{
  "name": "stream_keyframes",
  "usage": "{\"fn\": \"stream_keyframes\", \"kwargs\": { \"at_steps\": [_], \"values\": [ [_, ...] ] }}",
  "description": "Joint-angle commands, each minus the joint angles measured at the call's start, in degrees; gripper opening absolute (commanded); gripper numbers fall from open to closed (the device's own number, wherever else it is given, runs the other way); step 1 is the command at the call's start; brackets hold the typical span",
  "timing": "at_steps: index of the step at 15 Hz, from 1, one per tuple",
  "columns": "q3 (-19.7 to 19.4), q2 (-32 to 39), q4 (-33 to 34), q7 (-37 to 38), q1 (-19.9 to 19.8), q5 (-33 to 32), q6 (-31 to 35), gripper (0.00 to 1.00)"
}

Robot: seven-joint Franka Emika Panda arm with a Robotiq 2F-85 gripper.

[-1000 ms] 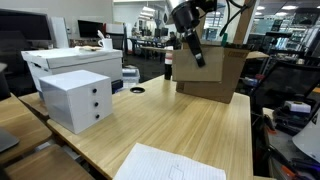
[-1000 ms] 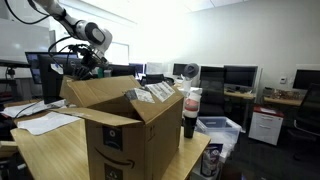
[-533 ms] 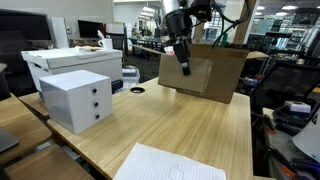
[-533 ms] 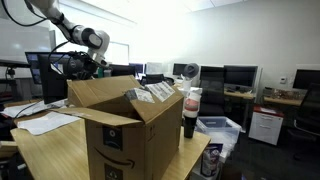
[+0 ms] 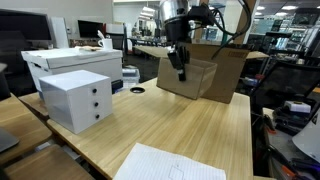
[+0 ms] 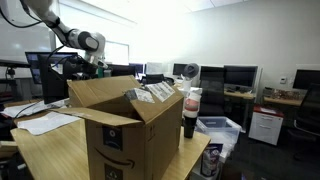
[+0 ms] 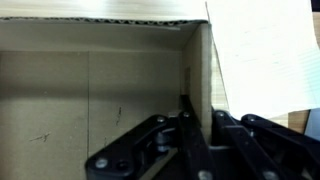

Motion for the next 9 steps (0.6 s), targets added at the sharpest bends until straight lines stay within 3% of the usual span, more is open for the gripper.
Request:
{"fn": "stream_keyframes", "kwargs": {
  "at_steps": [1,9],
  "values": [
    [0.73,-2.02,-3.28,6.48,1.25,-0.69,3.46,0.03],
    [1.77,-0.43,-5.33,15.89,4.19,-3.11,5.61,0.03]
  ]
}}
